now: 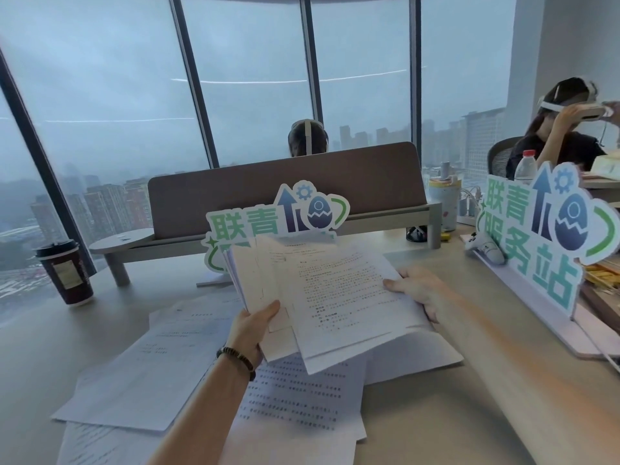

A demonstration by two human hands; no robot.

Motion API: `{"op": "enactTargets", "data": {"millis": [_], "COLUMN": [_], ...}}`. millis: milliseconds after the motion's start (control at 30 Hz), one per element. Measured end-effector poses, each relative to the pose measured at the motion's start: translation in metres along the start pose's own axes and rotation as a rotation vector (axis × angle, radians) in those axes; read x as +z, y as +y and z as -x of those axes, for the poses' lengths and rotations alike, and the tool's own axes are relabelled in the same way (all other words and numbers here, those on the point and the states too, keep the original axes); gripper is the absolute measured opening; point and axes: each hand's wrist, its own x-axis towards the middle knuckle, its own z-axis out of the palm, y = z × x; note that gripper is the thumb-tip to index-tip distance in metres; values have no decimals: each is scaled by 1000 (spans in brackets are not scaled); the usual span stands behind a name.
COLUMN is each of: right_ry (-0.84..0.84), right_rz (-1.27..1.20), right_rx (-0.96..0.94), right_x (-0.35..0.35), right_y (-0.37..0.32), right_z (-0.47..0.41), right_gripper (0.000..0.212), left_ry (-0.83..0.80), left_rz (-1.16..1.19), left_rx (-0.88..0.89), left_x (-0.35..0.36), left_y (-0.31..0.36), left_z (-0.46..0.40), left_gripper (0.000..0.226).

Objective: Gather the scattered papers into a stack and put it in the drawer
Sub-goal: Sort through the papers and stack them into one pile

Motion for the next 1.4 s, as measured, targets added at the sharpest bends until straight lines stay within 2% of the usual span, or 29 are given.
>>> {"op": "enactTargets", "data": {"millis": [167, 367, 567, 667, 867, 1033, 1200, 1333, 1400], "right_ry": [55, 160, 110, 108, 93, 107, -1, -37, -52], "right_rz": [-156, -229, -177, -167, -233, -191, -137, -140, -156], "right_rx": [65, 34, 35, 14, 37, 30, 59, 50, 49], "right_x": [-7, -10, 2, 7, 3, 3, 9, 20, 27], "right_y": [2, 6, 9, 7, 9, 6, 8, 12, 13], "right_z": [-5, -8, -8, -4, -6, -1, -1, -2, -2], "right_gripper": [32, 19, 9, 13, 15, 15, 9, 9, 18], "left_ry": [-65, -146, -264, -301, -278, -220, -169, -211, -223], "left_rz": [-34, -86, -139, -114, -85, -49, -13, 14, 2], "left_rx": [-54, -70, -30, -14, -9, -30, -11, 2, 13], "left_x": [1, 3, 8, 9, 10, 11, 12, 15, 15], "left_y": [0, 2, 6, 7, 10, 12, 13, 13, 12], "left_z": [2, 8, 17, 20, 23, 24, 24, 28, 28], "left_gripper": [28, 29, 31, 31, 25, 28, 28, 27, 29]}}
